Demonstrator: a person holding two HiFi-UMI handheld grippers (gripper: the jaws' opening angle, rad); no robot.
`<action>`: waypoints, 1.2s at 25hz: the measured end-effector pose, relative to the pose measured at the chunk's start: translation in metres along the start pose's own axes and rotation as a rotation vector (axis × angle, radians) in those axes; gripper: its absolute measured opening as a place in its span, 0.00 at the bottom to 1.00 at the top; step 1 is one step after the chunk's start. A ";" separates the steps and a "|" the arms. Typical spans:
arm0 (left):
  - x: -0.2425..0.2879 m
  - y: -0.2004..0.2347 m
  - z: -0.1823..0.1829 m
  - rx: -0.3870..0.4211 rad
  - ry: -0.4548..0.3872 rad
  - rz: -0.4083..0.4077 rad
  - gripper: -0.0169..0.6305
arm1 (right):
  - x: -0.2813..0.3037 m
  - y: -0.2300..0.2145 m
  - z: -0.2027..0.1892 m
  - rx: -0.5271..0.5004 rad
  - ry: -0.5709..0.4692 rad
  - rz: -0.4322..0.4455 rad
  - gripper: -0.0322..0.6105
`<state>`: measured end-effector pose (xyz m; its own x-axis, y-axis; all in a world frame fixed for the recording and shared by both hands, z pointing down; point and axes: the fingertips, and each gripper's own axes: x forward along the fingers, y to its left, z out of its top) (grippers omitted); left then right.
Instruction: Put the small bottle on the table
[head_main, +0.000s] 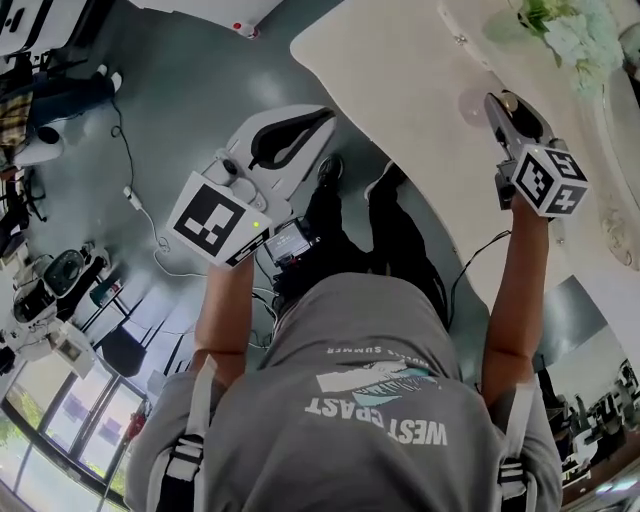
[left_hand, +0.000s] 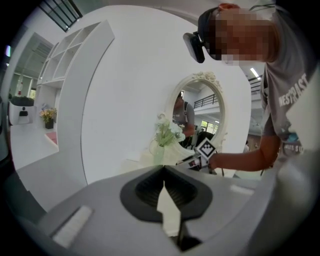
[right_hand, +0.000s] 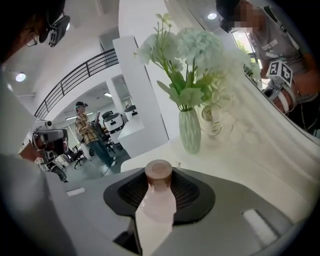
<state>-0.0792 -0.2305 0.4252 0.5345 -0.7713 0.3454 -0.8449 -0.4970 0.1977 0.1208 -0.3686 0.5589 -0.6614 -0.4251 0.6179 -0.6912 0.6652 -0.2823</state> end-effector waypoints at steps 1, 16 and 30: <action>0.000 0.001 -0.003 -0.005 0.004 0.001 0.03 | 0.006 -0.001 -0.004 0.000 0.010 0.001 0.27; 0.022 0.022 -0.038 -0.063 0.039 -0.004 0.03 | 0.067 -0.023 -0.040 0.000 0.107 -0.006 0.27; 0.019 0.039 -0.036 -0.074 0.048 -0.024 0.03 | 0.086 -0.022 -0.053 0.016 0.156 -0.042 0.28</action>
<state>-0.1024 -0.2504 0.4726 0.5546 -0.7387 0.3831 -0.8320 -0.4830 0.2729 0.0948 -0.3873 0.6575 -0.5797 -0.3513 0.7352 -0.7229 0.6381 -0.2651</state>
